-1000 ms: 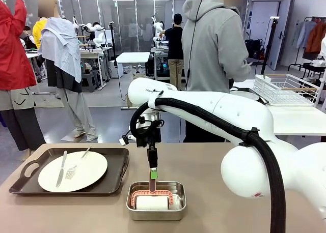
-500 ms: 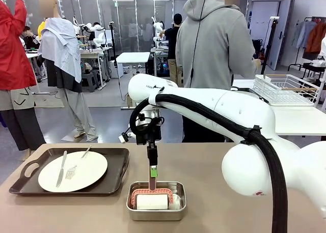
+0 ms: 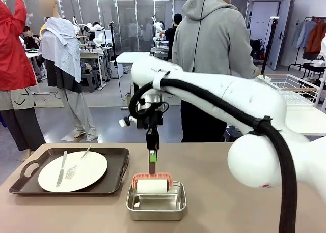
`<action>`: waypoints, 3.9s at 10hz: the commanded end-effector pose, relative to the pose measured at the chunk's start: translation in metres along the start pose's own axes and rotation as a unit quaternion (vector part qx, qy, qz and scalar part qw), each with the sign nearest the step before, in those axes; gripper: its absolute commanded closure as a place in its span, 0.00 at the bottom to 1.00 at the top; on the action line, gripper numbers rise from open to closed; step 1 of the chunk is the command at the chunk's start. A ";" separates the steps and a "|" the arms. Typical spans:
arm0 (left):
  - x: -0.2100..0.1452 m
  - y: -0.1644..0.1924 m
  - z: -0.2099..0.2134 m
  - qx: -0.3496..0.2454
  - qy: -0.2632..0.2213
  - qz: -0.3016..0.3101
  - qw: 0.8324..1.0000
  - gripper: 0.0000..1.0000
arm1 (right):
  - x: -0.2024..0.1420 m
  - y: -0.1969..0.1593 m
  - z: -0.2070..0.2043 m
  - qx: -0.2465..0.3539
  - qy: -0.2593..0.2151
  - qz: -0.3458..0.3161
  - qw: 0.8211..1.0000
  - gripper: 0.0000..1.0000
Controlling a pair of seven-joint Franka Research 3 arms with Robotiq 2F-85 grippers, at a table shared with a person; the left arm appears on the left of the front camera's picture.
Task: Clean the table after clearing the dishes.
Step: When the left (or right) Handle tray is removed, use the left hand (or right hand) to clean the left (or right) side of the table with the Lint Roller.
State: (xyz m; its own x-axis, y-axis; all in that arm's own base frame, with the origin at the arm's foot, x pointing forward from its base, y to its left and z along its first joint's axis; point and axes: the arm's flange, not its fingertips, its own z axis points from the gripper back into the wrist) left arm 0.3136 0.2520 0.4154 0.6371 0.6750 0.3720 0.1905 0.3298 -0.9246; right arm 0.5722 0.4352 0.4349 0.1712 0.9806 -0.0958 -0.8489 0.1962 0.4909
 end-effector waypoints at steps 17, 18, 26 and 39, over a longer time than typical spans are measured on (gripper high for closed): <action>0.004 -0.001 0.002 -0.009 -0.005 -0.001 1.000 0.00 | -0.300 0.163 -0.120 0.012 -0.167 -0.444 0.880 1.00; 0.004 -0.001 0.002 -0.009 -0.005 -0.001 1.000 0.00 | -0.309 0.159 -0.122 0.009 -0.201 -0.449 0.870 1.00; 0.004 -0.001 0.002 -0.009 -0.005 -0.001 1.000 0.00 | -0.342 0.095 -0.064 0.065 -0.304 -0.463 0.830 1.00; 0.004 -0.001 0.002 -0.009 -0.005 -0.001 1.000 0.00 | -0.329 0.003 -0.097 0.144 -0.429 -0.477 0.753 0.76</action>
State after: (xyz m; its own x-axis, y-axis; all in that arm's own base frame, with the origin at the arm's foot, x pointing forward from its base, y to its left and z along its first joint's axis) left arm 0.3135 0.2524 0.4153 0.6371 0.6753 0.3716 0.1900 0.3297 -0.9248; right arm 0.4556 0.1136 0.3847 0.9997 -0.0078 -0.0213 0.0206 0.7043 0.7096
